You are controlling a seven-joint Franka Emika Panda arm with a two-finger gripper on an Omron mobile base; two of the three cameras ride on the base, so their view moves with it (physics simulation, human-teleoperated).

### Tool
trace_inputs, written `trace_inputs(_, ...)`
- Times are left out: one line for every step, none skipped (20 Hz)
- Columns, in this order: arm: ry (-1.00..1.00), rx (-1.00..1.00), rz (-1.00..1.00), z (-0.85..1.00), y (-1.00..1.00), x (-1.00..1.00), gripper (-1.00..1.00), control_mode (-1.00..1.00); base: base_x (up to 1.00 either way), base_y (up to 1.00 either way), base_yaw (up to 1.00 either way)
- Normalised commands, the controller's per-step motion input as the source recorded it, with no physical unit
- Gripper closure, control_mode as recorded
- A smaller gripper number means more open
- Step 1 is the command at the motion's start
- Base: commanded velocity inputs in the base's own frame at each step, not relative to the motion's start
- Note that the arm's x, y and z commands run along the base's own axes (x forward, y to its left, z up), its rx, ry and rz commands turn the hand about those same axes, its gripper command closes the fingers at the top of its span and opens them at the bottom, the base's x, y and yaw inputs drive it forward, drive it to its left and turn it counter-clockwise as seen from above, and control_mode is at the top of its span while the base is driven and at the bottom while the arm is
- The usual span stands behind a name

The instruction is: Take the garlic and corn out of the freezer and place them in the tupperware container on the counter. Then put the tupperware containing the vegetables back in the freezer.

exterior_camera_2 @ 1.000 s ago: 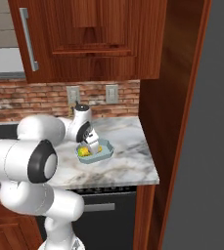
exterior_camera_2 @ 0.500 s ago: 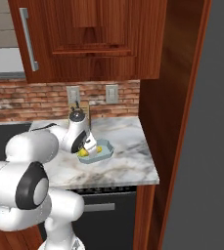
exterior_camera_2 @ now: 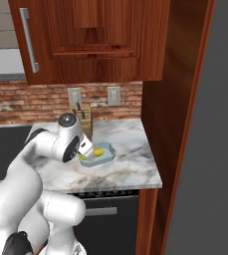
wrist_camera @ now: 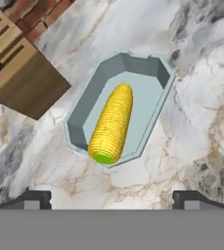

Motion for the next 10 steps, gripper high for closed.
trace_inputs(0.00,-0.15,0.28,0.56,0.00,-0.35,-1.00,-1.00,0.00,0.00,0.00)
trace_inputs(0.00,-0.19,0.29,0.45,0.00,-0.35,-1.00,-1.00,0.00,0.00,0.00)
trace_inputs(0.00,-0.24,0.29,0.32,-0.06,-0.36,-1.00,-1.00,0.00,0.00,0.00)
trace_inputs(0.00,-0.27,0.29,0.26,-0.01,-0.35,-1.00,-1.00,0.00,0.00,0.00)
trace_inputs(0.00,-0.29,0.24,0.16,0.00,-0.41,-1.00,-1.00,0.00,0.00,0.00)
trace_inputs(0.00,-0.29,0.21,0.19,0.00,-0.34,-1.00,-1.00,0.00,0.00,0.00)
trace_inputs(0.00,-0.31,0.21,0.28,0.00,-0.22,-1.00,-1.00,0.00,0.00,0.00)
trace_inputs(0.00,-0.29,0.19,0.45,0.00,-0.26,-1.00,-1.00,0.00,0.00,0.00)
trace_inputs(0.00,-0.25,0.16,0.54,0.00,-0.34,-1.00,-1.00,0.00,0.00,0.00)
trace_inputs(0.00,-0.18,0.14,0.56,0.00,-0.35,-1.00,-1.00,0.00,0.00,0.00)
